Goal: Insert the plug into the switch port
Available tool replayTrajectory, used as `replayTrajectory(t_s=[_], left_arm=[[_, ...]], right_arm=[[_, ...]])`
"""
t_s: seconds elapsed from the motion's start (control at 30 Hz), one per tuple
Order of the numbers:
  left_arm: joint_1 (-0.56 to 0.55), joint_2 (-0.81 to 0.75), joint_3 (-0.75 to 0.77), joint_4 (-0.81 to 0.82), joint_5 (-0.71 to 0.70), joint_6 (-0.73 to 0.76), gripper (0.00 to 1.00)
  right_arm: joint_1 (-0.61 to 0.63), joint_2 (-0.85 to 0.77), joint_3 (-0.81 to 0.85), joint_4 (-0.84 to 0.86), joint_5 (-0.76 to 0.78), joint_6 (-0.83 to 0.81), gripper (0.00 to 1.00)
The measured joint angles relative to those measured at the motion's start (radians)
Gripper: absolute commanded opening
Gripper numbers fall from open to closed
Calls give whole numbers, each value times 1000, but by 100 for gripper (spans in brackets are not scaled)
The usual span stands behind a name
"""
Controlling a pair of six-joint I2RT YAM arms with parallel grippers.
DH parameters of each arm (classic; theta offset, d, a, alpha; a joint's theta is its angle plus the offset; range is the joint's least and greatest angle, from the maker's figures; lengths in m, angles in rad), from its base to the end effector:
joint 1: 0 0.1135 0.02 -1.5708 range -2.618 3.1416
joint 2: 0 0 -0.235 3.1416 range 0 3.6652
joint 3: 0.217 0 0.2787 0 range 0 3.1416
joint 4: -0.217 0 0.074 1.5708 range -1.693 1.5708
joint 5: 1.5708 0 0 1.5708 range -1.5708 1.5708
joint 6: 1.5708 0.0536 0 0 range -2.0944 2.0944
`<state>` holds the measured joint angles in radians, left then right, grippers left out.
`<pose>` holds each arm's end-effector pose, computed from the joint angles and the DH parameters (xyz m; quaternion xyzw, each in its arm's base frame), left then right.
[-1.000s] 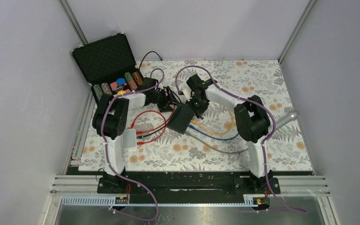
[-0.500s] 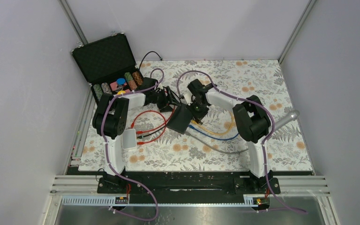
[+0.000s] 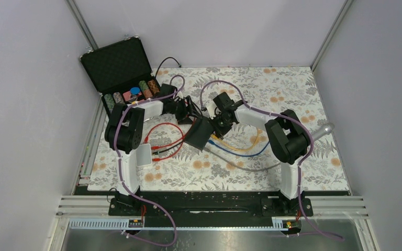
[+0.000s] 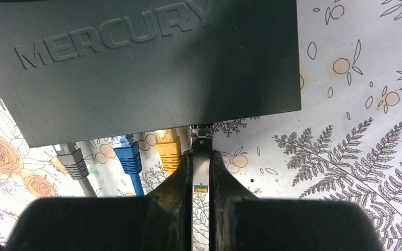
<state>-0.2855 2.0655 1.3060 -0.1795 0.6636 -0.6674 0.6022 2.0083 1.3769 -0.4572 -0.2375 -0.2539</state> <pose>0.4118 -0.1553 0.0826 -0.0712 0.9015 -0.4099 0.1190 0.3498 0.2558 0.1024 -0.4260 0.8655 0.1544 0.2136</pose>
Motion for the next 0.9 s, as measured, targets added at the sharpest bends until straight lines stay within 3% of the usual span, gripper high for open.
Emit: replayTrajectory(t_s=[0.33, 0.9], left_arm=[[1, 42, 100, -125, 10, 122, 61], [0, 48, 108, -135, 24, 170, 61]], right_arm=[[0, -18, -35, 68, 19, -13, 0], [-26, -18, -11, 66, 2, -100, 0]])
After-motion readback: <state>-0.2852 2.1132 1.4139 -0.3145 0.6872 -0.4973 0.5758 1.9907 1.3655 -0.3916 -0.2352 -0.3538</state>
